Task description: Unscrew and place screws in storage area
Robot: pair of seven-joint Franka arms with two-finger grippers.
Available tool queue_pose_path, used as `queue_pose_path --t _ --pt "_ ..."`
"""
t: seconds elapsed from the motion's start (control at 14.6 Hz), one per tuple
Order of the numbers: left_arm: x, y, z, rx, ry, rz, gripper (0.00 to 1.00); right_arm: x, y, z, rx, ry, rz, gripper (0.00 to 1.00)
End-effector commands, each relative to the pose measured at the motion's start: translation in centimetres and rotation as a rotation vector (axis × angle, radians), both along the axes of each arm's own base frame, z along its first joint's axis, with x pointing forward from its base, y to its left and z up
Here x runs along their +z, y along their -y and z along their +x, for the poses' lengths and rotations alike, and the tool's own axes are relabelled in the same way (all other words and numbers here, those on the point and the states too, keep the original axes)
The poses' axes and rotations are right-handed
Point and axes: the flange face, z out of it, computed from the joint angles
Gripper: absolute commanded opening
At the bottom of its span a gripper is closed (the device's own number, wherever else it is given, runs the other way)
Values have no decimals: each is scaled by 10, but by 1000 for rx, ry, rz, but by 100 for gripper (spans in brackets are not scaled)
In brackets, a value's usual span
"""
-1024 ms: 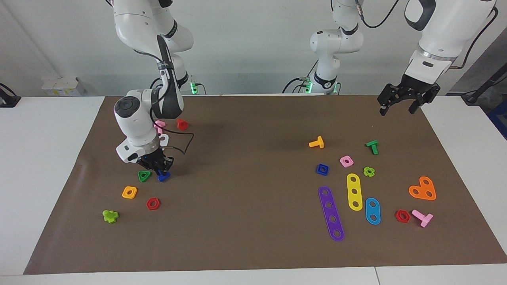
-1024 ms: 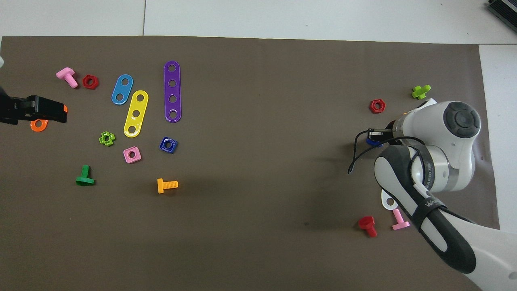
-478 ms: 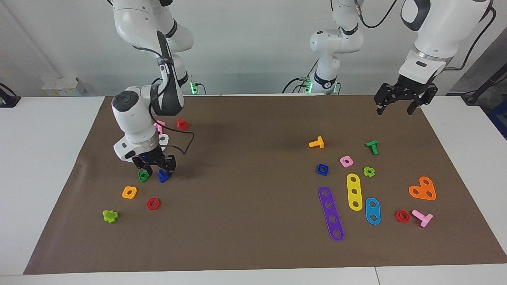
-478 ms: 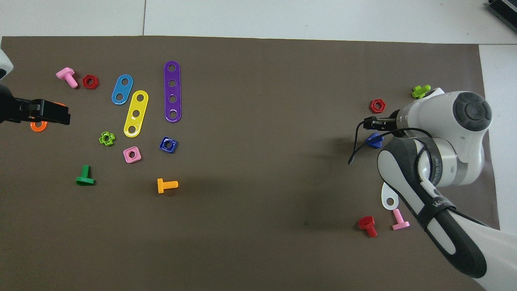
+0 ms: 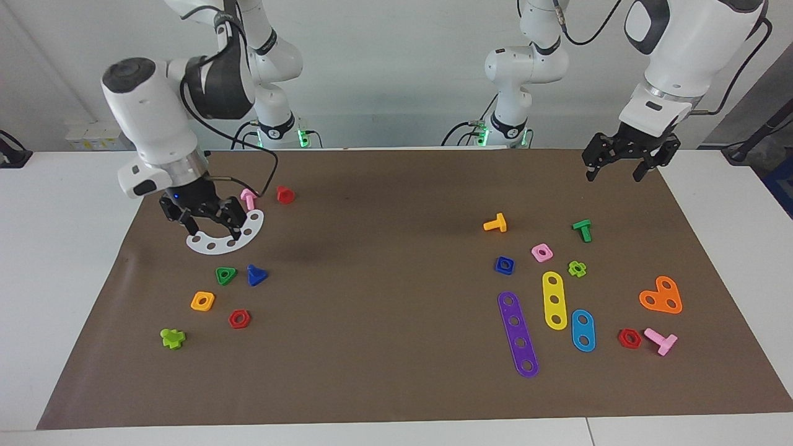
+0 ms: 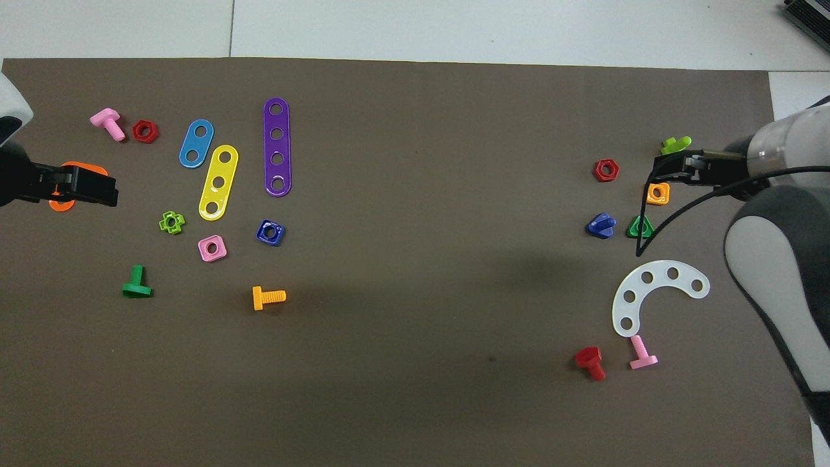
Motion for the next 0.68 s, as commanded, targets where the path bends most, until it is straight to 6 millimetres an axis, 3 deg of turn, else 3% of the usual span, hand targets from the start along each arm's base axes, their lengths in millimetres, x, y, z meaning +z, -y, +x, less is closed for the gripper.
queue_pose_path --t 0.0,0.14,0.2,0.34,0.61 --pt "0 -5 -7 -7 -6 17 100 49 5 -20 -5 -48 -15 100" --pt "-10 -18 -12 15 -25 19 100 92 7 -31 10 -71 -37 100" --pt "-13 -20 -15 24 -35 18 100 97 9 -35 15 -88 -38 100" --pt "-12 -24 -14 32 -38 20 100 94 12 -47 95 -118 -63 100" --pt "-12 -23 -14 30 -38 18 100 83 23 -58 47 -131 -56 100"
